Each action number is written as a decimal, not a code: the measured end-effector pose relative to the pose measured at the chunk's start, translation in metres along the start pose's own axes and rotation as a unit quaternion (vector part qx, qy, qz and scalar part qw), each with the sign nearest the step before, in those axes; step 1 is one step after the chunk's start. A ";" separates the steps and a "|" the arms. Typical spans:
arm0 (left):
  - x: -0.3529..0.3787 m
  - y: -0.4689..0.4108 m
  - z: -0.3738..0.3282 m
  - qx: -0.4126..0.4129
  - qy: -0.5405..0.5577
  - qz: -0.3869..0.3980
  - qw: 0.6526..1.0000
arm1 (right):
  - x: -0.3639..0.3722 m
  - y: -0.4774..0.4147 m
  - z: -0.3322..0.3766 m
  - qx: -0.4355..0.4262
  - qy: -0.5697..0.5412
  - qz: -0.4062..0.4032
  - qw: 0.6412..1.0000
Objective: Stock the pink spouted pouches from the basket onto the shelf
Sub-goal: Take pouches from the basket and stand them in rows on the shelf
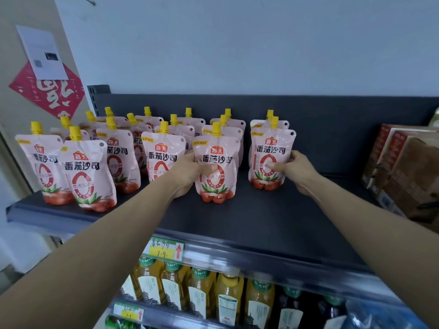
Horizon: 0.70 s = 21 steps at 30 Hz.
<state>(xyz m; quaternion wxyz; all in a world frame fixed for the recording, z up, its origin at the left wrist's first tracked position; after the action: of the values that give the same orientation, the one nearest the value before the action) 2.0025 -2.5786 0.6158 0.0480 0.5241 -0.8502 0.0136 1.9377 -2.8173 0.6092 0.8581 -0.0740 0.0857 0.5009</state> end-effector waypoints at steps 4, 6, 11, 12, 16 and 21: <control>-0.001 0.008 -0.003 0.025 -0.034 -0.006 0.999 | -0.015 0.016 0.008 -0.028 0.040 -0.093 0.994; -0.004 0.014 -0.006 0.045 -0.076 -0.018 0.996 | -0.020 0.031 0.017 -0.053 0.084 -0.143 0.985; -0.014 0.045 -0.014 0.112 -0.207 -0.056 0.970 | -0.006 0.085 0.039 -0.113 0.144 -0.187 0.965; -0.018 0.053 -0.017 0.128 -0.229 -0.066 0.963 | 0.001 0.097 0.042 -0.126 0.146 -0.185 0.964; -0.037 0.096 -0.016 0.177 -0.284 -0.063 0.940 | 0.038 0.157 0.050 -0.172 0.157 -0.181 0.956; -0.064 0.153 0.015 0.212 -0.269 -0.019 0.939 | 0.097 0.237 0.033 -0.203 0.177 -0.151 0.951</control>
<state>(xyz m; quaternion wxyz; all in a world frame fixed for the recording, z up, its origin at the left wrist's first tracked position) 1.8937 -2.4540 0.5993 -0.2941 0.5222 -0.7989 0.0514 1.7798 -2.6129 0.6100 0.8616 -0.3461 0.1208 0.3510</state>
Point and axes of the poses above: each hand's wrist, its own y-axis away from the middle knuckle, its own x-axis out of the palm, z = x × y, the point moved 8 cm from there along -y, towards the middle knuckle, and after that the axes turned 7 degrees about y, right-handed, at the moved point
